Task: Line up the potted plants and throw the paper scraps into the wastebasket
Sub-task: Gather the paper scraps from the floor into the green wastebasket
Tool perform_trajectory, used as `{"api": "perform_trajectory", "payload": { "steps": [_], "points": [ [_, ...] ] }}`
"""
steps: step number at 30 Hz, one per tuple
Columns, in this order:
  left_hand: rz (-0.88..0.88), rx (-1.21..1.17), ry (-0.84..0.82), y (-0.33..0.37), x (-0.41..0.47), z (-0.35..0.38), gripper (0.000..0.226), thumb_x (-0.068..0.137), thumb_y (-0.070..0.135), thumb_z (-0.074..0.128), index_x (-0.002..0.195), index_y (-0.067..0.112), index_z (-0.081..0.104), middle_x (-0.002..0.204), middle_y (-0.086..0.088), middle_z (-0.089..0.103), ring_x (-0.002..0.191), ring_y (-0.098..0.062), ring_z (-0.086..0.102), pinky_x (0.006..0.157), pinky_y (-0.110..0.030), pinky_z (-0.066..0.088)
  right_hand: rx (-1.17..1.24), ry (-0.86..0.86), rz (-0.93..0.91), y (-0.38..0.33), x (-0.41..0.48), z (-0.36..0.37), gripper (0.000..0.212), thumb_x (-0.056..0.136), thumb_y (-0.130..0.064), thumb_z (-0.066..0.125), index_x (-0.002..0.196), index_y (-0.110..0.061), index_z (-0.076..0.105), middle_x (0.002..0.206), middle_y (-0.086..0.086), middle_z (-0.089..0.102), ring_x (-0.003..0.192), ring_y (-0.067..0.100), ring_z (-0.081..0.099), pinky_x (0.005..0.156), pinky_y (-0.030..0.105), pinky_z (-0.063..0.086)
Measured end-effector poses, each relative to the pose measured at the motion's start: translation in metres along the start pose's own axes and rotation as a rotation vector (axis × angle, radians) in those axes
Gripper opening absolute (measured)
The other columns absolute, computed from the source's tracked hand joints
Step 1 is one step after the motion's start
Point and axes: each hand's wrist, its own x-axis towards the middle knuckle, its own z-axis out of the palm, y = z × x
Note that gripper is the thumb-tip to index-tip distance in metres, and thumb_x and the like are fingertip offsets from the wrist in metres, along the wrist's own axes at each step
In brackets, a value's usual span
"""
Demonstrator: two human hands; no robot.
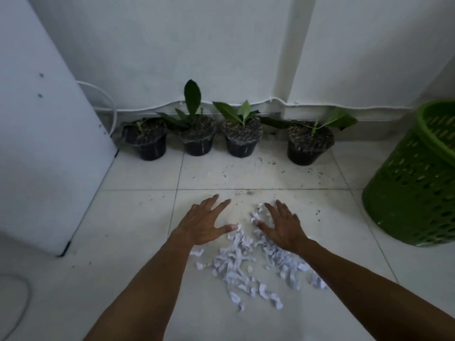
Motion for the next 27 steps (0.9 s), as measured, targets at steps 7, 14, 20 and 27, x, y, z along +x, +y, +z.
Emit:
{"api": "perform_trajectory", "payload": {
  "steps": [7, 14, 20, 27],
  "points": [
    [-0.024, 0.103, -0.026, -0.053, -0.069, 0.023, 0.12, 0.058, 0.098, 0.049, 0.157, 0.046, 0.005, 0.168, 0.002, 0.008, 0.153, -0.023, 0.012, 0.12, -0.049, 0.019, -0.014, -0.029, -0.453, -0.023, -0.012, 0.033, 0.097, 0.08, -0.087, 0.036, 0.157, -0.033, 0.015, 0.168, 0.0, 0.009, 0.155, 0.017, 0.006, 0.123, 0.052, 0.015],
    [-0.059, 0.089, 0.05, -0.054, -0.087, 0.034, 0.128, 0.05, 0.094, 0.061, 0.156, 0.034, 0.022, 0.14, 0.0, 0.038, 0.123, -0.02, 0.044, 0.088, -0.04, 0.053, -0.161, -0.084, -0.628, -0.039, -0.016, 0.048, 0.113, 0.072, -0.089, 0.048, 0.158, -0.031, 0.006, 0.168, 0.003, 0.005, 0.155, 0.017, 0.003, 0.125, 0.048, 0.006],
    [-0.105, -0.147, 0.18, -0.041, -0.106, 0.061, 0.112, 0.064, 0.073, 0.076, 0.154, 0.022, 0.033, 0.135, -0.005, 0.042, 0.111, -0.023, 0.057, 0.083, -0.038, 0.055, -0.156, -0.092, -0.642, -0.061, -0.021, 0.054, 0.102, 0.081, -0.082, 0.047, 0.159, -0.029, 0.007, 0.168, 0.006, 0.004, 0.155, 0.021, 0.006, 0.124, 0.053, 0.013],
    [0.024, -0.207, 0.101, -0.041, -0.105, 0.061, 0.136, 0.05, 0.075, 0.081, 0.158, 0.02, 0.022, 0.138, -0.003, 0.037, 0.117, -0.021, 0.054, 0.092, -0.039, 0.057, -0.386, -0.103, -0.727, -0.072, -0.028, 0.035, 0.123, 0.059, -0.1, 0.041, 0.158, -0.036, 0.004, 0.168, 0.005, 0.0, 0.152, 0.026, 0.015, 0.122, 0.049, 0.017]
  ]
}}
